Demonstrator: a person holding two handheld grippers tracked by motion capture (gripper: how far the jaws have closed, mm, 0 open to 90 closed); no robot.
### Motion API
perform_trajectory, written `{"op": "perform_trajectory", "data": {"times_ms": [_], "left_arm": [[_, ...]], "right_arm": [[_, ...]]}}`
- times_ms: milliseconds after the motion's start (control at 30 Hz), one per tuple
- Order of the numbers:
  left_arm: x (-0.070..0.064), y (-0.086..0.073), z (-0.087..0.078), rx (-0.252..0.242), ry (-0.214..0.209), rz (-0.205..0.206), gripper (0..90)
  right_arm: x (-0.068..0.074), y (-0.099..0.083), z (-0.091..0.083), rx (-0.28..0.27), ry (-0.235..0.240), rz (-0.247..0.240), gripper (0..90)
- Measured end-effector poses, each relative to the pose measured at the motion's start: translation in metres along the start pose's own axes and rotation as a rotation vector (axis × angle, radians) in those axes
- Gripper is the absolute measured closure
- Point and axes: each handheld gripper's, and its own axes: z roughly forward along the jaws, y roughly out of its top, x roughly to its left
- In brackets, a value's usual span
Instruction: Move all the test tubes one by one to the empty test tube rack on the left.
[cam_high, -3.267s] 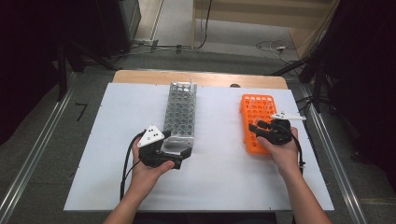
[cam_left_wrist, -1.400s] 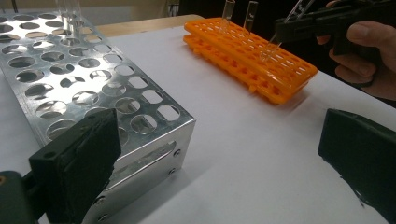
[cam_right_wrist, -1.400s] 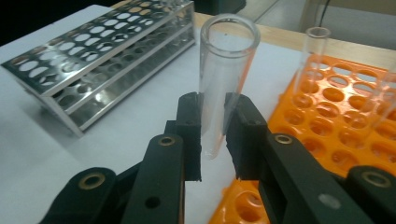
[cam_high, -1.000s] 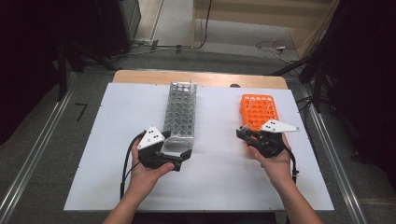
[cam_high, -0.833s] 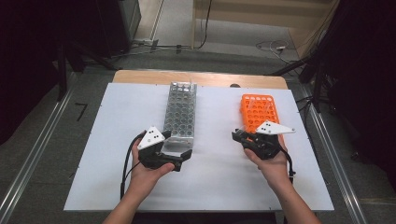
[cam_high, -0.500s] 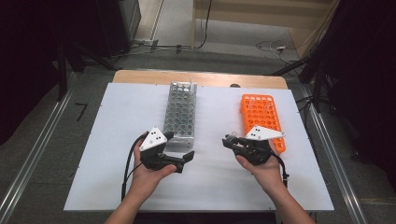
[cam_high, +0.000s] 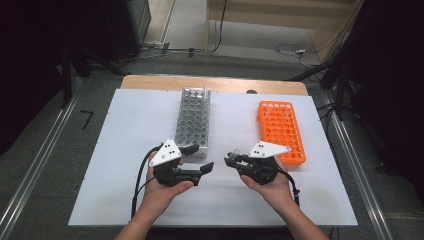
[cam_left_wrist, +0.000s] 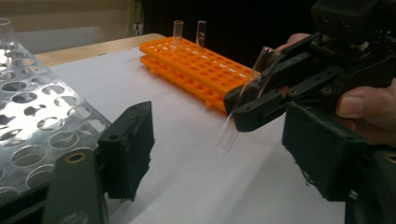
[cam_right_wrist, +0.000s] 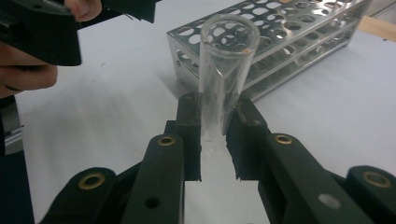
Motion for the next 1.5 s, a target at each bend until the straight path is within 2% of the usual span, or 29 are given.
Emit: {"op": "perform_trajectory", "data": {"times_ms": [167, 233, 533, 900, 1100, 1267, 1500], "left_arm": [[-0.007, 0.001, 0.004, 0.006, -0.023, 0.032, 40.7], [-0.009, 0.001, 0.006, 0.003, -0.038, 0.033, 44.6], [-0.015, 0.001, 0.010, 0.005, -0.070, 0.053, 56.9], [-0.019, 0.001, 0.013, 0.015, -0.094, 0.075, 67.8], [-0.021, 0.001, 0.014, 0.016, -0.087, 0.090, 71.4], [-0.023, 0.001, 0.012, 0.009, -0.054, 0.120, 74.8], [-0.023, 0.001, 0.011, -0.001, -0.037, 0.127, 76.4]], "right_arm": [[0.007, 0.000, 0.006, 0.016, 0.023, -0.017, 73.8], [0.011, 0.001, 0.008, 0.024, 0.034, -0.022, 73.8], [0.024, 0.003, 0.015, 0.040, 0.070, -0.045, 73.9], [0.032, 0.005, 0.018, 0.051, 0.099, -0.068, 73.8], [0.034, 0.006, 0.019, 0.056, 0.107, -0.067, 73.8], [0.034, 0.006, 0.019, 0.058, 0.115, -0.059, 73.8], [0.033, 0.006, 0.018, 0.054, 0.119, -0.050, 73.4]]}}
